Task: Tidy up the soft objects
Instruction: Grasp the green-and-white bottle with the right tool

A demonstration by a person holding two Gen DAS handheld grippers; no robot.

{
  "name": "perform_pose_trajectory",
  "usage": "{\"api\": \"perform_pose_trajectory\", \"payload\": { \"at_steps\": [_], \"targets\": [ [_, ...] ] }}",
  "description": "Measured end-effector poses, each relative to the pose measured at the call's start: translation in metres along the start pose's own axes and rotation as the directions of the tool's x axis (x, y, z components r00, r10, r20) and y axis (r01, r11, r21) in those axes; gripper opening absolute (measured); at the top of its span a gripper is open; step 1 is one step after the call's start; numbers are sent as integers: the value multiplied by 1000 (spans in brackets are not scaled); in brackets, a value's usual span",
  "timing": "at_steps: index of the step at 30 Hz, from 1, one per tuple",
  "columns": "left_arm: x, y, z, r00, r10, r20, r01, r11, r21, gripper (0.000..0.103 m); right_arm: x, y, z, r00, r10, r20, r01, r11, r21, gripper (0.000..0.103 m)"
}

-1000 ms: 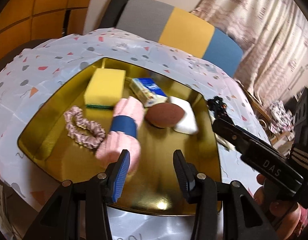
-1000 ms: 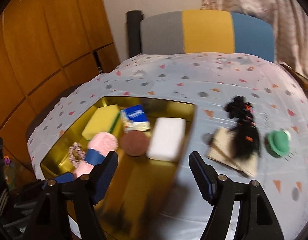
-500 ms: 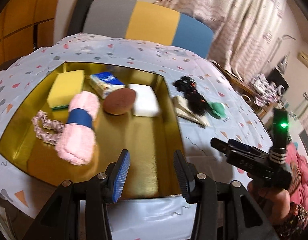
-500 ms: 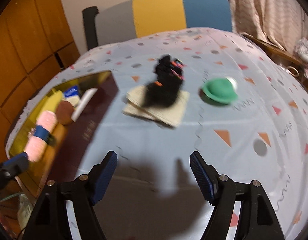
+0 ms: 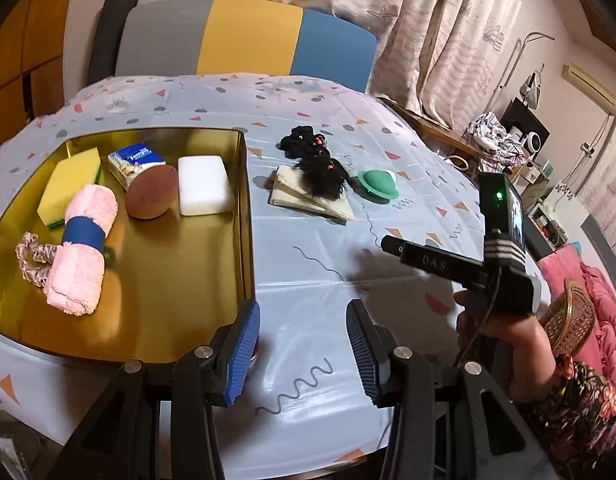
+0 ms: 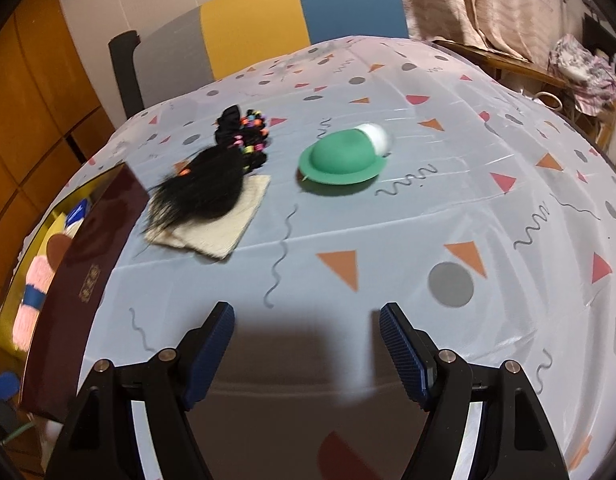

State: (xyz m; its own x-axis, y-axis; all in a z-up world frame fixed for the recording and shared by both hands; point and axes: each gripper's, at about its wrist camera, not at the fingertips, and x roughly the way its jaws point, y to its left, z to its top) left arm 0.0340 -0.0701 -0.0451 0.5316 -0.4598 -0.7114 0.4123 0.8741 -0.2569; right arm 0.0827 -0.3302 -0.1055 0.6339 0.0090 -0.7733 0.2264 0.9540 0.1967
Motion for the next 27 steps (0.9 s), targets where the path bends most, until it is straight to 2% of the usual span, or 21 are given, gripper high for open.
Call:
{"api": "perform_pose_trajectory", "payload": {
  "at_steps": [7,9,12,17,20,23,27],
  "targets": [
    [-4,-9,3,1000,14,18,-14,1000,16,45,13,-19,41,999,-26,31,23,996,87,78],
    [-5,-10,4,1000,16,18,-16,1000,16,45,21,-26,64,999,-31,41,25,989,145,78],
    [-7,-9,4,999,26,21,-26,1000,9,45,34,-25,94,997,-53,51,44,985,167,81],
    [-9,-5,6,999,43,27,-43,999,-8,45,67,-20,125,996,-88,4,86,980,179,82],
    [-10,-2,9,998,52,26,-51,998,-20,45,86,-19,130,993,-113,-41,118,977,178,82],
    [-8,0,10,998,58,23,-57,998,-29,45,96,-22,126,988,-142,-59,150,975,165,71],
    [-3,-2,13,998,55,9,-55,998,-34,45,94,-24,119,991,-128,-31,131,987,96,65]
  ]
}}
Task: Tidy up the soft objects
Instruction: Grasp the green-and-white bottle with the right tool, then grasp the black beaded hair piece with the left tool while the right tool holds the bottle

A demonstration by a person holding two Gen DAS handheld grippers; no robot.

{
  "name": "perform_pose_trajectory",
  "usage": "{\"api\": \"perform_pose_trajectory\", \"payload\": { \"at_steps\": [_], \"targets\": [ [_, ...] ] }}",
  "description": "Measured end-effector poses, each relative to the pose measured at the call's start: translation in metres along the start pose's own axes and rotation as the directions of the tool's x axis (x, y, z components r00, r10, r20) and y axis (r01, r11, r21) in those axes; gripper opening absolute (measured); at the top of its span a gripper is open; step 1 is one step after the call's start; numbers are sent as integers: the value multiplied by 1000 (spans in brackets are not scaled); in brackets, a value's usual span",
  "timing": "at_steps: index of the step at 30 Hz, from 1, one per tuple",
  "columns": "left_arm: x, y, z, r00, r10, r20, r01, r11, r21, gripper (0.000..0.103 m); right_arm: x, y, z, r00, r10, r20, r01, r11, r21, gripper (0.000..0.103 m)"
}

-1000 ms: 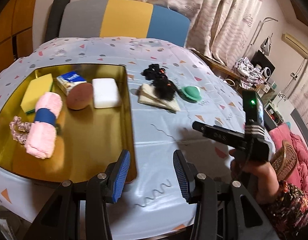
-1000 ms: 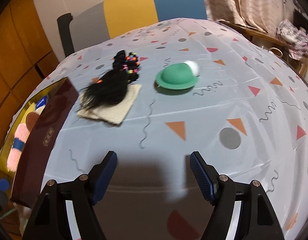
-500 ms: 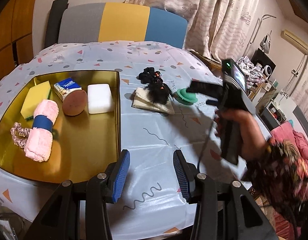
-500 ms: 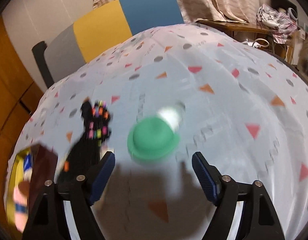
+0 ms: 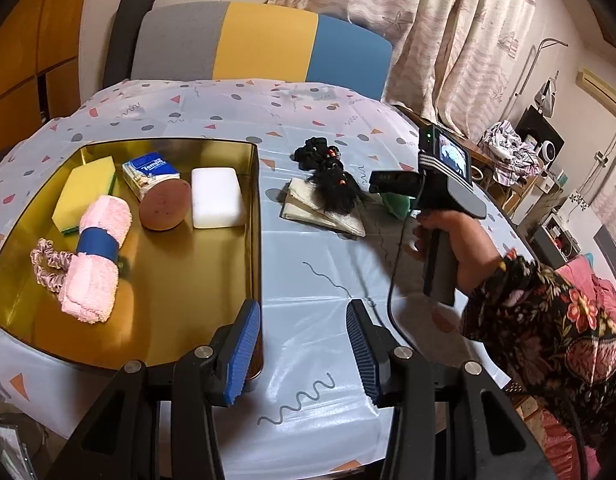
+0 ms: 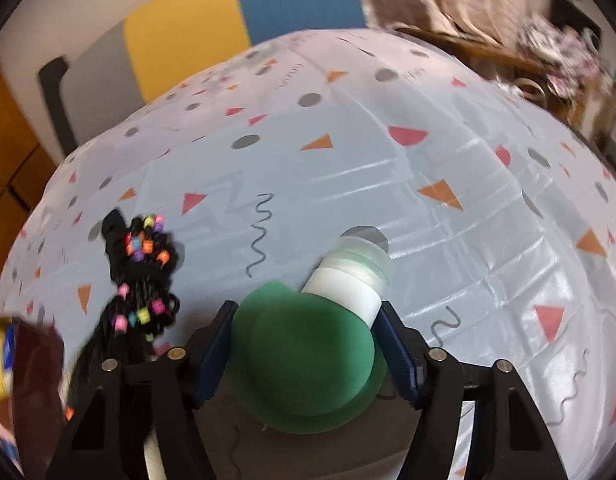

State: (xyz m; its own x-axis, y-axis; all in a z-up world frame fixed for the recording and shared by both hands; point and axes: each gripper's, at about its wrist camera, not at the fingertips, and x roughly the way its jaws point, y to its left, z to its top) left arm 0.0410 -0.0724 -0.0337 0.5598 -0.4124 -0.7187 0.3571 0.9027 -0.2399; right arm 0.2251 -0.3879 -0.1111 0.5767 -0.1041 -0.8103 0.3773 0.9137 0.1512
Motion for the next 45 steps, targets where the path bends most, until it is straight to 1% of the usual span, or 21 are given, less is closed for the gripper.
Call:
{"api": "perform_pose_trajectory", "payload": {
  "at_steps": [3,8,13,16,21,23,27,29,31,33,35,37,40,43,44,45],
  "targets": [
    [4,-6,4,1000,-10,-8,10,1000,9,45,-9,-7,-9,999,41,14,-41,998,-56,64],
    [10,-24,19,1000,-30,-10,30,999,33,45,-33,-25,-24,996,72,51,-66,991,-119,62],
    [29,-45,42,995,-73,-65,76,996,48,45,-55,-36,-40,990,96,101,-84,989,-119,61],
    [43,-56,58,994,-71,-79,75,996,52,45,-58,-38,-49,987,94,133,-77,989,-129,59],
    [64,-66,85,996,-33,-77,37,998,56,45,-58,-59,-51,974,158,161,-156,987,-25,56],
    [73,-67,96,998,-10,-67,14,998,63,45,-61,-66,-54,963,191,188,-197,980,11,56],
    [102,-67,118,994,28,-101,-24,999,46,45,-69,-86,-61,934,240,265,-271,959,87,56],
    [126,-68,129,988,59,-145,-51,997,56,46,-68,-99,-63,929,243,279,-293,944,152,57],
    [146,-72,135,980,90,-176,-77,994,79,46,-62,-110,-64,928,256,269,-316,926,208,57],
    [175,-79,142,966,137,-219,-110,986,128,47,-57,-120,-65,921,282,269,-349,903,252,57],
    [198,-83,146,955,171,-242,-134,978,160,47,-57,-120,-66,916,292,274,-361,898,251,57],
    [213,-83,150,946,212,-244,-174,970,169,47,-56,-119,-66,916,295,274,-363,898,249,58],
    [239,-84,159,932,271,-241,-228,955,190,47,-55,-124,-68,910,307,280,-380,886,264,59],
    [260,-85,161,913,322,-250,-269,937,224,47,-54,-125,-68,907,313,282,-388,881,270,60],
    [266,-84,160,910,322,-262,-267,937,226,47,-54,-125,-68,907,313,283,-388,882,269,60],
    [270,-84,158,912,310,-270,-253,941,224,47,-54,-125,-68,906,313,284,-389,881,270,60]
  ]
}}
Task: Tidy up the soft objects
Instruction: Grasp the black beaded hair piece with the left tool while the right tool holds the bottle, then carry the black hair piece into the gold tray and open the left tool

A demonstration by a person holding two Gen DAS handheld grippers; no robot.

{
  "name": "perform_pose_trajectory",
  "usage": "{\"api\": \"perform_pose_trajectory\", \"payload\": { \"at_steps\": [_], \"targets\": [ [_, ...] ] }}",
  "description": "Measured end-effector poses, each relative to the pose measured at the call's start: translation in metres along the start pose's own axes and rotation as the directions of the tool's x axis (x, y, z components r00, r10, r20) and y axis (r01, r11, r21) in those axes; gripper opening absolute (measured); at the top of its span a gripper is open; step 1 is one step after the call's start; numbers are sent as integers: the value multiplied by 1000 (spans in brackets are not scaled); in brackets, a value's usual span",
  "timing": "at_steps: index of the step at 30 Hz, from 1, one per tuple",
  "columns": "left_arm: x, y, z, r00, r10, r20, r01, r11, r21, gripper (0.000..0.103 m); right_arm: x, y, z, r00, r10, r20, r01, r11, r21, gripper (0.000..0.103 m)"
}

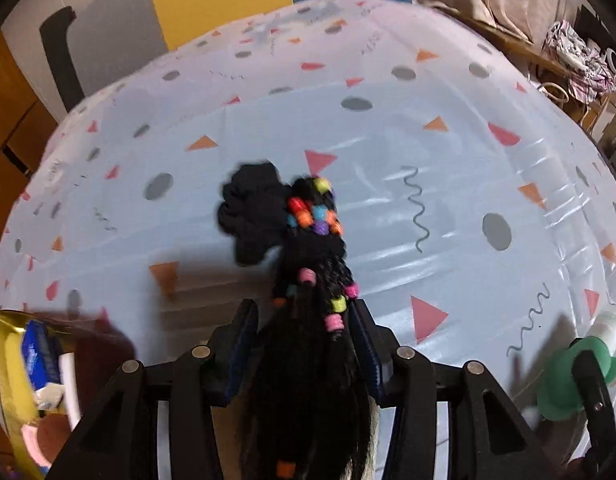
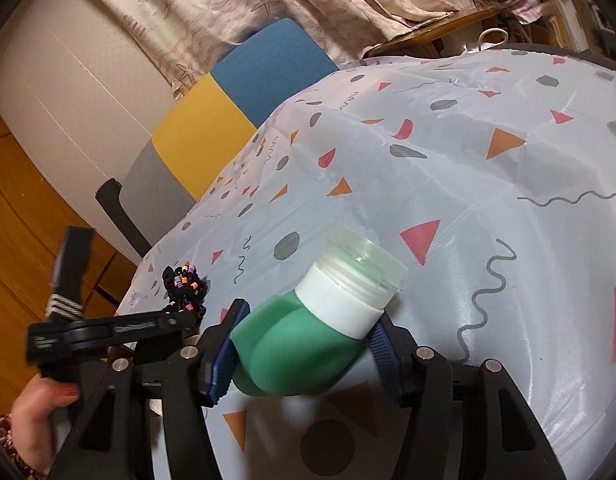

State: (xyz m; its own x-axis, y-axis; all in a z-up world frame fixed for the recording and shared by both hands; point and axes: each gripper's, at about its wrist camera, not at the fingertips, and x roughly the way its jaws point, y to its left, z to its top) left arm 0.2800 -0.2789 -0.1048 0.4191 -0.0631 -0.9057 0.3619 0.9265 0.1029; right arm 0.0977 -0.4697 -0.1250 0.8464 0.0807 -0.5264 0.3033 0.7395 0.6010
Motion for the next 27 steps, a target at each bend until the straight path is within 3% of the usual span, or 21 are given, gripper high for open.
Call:
{"api": "perform_pose_trajectory", "payload": {
  "at_steps": [3,8,10,15,20,22,24,27],
  "targets": [
    [1,-1,-5,1000,-12,27,12,1000,1,36,0,-2,0,1000,5,3,-5,1000,5,60],
    [-26,2,-22,992,-52,117,54,999,-10,30,-1,-1,-1,1000,2,5,-2,1000,2,60],
    [-39,4,-32,985,-95,146,98,995,-13,20,-1,-1,-1,1000,0,5,0,1000,1,60],
    [-64,3,-63,972,-165,170,171,985,-19,18,-1,-1,-1,1000,-3,6,3,1000,2,59],
    [-89,-1,-122,957,-220,188,221,975,16,18,-1,-1,-1,1000,-7,6,7,1000,1,59],
    [-92,-1,-136,953,-240,183,241,970,21,23,-1,-2,-1,1000,-7,6,7,1000,1,59],
    [-91,-4,-142,954,-248,170,247,969,30,41,-1,-2,-1,1000,-7,5,7,1000,0,59],
    [-85,-7,-133,969,-185,162,185,983,19,51,0,-2,-1,1000,-11,5,11,1000,-1,59]
  ]
}}
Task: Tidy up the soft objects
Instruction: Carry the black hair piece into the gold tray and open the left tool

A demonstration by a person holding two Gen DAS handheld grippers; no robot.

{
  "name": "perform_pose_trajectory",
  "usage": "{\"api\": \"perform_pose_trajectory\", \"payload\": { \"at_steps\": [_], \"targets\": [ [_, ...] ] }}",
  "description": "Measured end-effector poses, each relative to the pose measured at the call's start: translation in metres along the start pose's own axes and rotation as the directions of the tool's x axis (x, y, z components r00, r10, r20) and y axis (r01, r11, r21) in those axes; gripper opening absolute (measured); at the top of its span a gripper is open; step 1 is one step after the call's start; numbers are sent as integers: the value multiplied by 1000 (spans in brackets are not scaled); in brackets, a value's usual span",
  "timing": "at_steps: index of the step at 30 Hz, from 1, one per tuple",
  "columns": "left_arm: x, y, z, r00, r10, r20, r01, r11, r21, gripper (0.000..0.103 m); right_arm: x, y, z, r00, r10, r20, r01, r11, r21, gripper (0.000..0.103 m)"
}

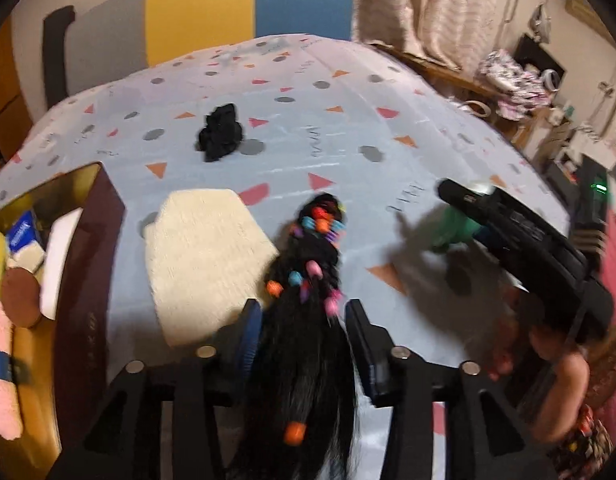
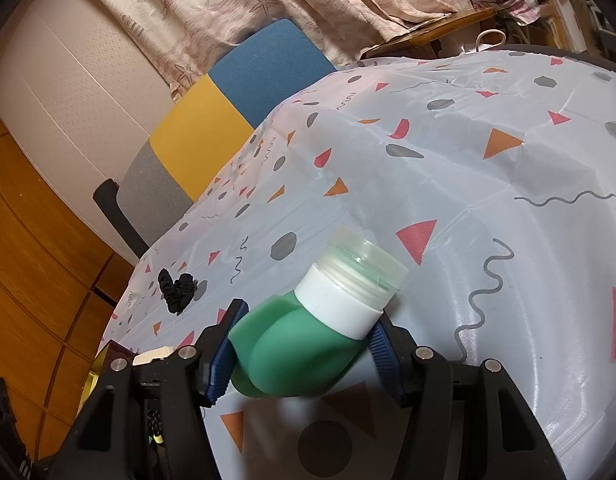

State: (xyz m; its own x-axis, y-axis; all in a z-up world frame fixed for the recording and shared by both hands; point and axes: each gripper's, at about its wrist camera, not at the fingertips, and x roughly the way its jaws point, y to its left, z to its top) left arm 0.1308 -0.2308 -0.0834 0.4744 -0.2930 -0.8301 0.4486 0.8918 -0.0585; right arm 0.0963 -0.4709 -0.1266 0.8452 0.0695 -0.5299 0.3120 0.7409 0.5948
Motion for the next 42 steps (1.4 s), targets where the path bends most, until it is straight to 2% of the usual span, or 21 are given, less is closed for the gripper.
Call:
{"api": "perform_pose_trajectory", "payload": {
  "at_steps": [3,7,9,15,22,29,33,37,42],
  "targets": [
    [8,-3,11,1000,24,-3,-24,1000,1,56,0,0,0,1000,1,1,-1,1000,1,59],
    [24,-14,21,999,48,-9,-47,996,82,56,0,0,0,1000,0,0,0,1000,1,59],
    [30,-17,18,997,68,-21,-66,992,111,42,0,0,0,1000,-2,0,2,1000,0,59],
    [8,2,7,1000,-20,12,20,1000,6,37,0,-1,0,1000,-6,0,6,1000,-1,59],
    [-42,17,-12,988,-123,94,128,990,-56,37,0,0,0,1000,-17,1,17,1000,-2,59],
    [-81,45,-31,977,-159,146,176,978,-112,37,0,1,0,1000,-25,-3,25,1000,-5,60],
    [-99,72,-38,975,-137,175,164,974,-154,37,1,1,0,999,-32,-5,32,999,-9,60],
    [-108,111,-44,979,-77,186,117,969,-218,37,2,3,0,999,-40,-8,40,999,-15,60],
    [-103,162,-53,989,-4,150,50,952,-303,37,2,4,0,998,-55,-11,55,998,-23,60]
  ]
}}
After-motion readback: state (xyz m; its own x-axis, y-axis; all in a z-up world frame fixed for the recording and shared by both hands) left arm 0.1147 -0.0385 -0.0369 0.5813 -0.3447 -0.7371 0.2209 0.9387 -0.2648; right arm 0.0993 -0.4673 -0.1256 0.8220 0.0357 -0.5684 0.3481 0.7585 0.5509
